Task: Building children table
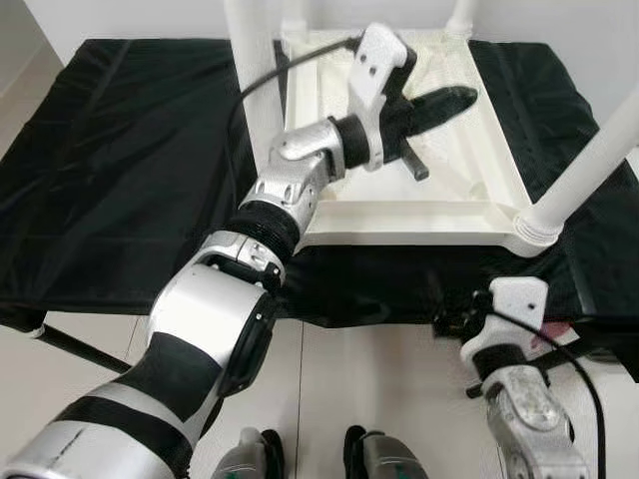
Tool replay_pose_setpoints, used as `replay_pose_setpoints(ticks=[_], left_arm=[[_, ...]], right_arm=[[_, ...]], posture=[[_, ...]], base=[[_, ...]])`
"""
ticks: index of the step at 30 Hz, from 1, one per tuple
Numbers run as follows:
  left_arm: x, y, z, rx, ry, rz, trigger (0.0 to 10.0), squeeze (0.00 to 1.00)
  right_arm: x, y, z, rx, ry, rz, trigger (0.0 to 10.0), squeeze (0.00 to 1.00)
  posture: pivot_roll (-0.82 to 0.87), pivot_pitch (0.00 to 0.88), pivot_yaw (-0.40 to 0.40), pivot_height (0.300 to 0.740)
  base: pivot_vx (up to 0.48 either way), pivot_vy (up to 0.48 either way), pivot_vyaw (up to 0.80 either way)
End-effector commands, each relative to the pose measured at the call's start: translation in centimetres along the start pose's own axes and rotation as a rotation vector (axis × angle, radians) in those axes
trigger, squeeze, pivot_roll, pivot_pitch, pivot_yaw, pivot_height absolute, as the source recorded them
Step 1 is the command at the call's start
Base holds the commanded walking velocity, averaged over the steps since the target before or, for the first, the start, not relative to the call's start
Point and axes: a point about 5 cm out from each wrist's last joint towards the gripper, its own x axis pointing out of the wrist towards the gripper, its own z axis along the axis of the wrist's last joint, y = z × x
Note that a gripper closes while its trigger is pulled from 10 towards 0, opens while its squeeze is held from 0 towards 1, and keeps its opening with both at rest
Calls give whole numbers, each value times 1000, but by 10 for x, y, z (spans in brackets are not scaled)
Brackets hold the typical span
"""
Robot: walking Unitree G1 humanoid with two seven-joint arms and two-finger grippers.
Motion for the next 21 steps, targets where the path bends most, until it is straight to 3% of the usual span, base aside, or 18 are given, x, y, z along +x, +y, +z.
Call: replay_pose_setpoints(ticks=[1,3,4,5,6,7,9,10,11,13,15,18,21], left_arm=[[-2,-17,-16,116,117,-193,0,0],[-4,-21,-31,266,256,-192,0,0],[-4,-21,-31,266,256,-192,0,0],[-11,-23,-43,330,362,-212,10000,0],[-11,-23,-43,330,362,-212,10000,0],[-20,-24,-54,357,448,-231,10000,122],[-26,-25,-60,367,501,-243,10000,122],[-35,-27,-70,354,564,-254,10000,1000],[-35,-27,-70,354,564,-254,10000,1000],[-48,-25,-83,365,674,-240,10000,1000],[-48,-25,-83,365,674,-240,10000,1000],[-75,-18,-92,421,832,-300,10000,1000],[-81,-17,-92,428,849,-321,10000,1000]], right_arm=[[6,-5,1,-7,3,-8,10000,0],[11,-5,4,-12,-14,2,10000,0],[11,-5,4,-12,-14,2,10000,0],[10,-5,3,-13,-11,8,10000,0],[10,-5,3,-13,-11,8,10000,0],[8,-5,1,-14,-1,11,10000,0],[6,-4,-1,-15,6,13,10000,0],[2,-3,-4,-11,21,13,10000,0],[2,-3,-4,-11,21,13,10000,0],[-4,-2,-9,-6,44,15,10000,0],[-4,-2,-9,-6,44,15,10000,0],[-9,-2,-12,-9,58,17,10000,0],[-9,-2,-12,-9,59,17,10000,0]], posture=[[-159,168,44,740],[-155,167,43,740],[-155,167,43,740],[-148,166,40,740],[-148,166,40,740],[-137,165,37,740],[-137,165,37,740],[-127,164,33,740],[-127,164,33,740],[-124,162,33,740],[-124,162,33,740],[-113,159,44,740],[-113,159,44,740]], base=[[0,0,0],[0,0,0],[0,0,0],[0,0,0],[0,0,0],[0,0,0],[0,0,0],[0,0,0],[0,0,0],[0,0,0],[0,0,0],[0,0,0],[0,0,0]])
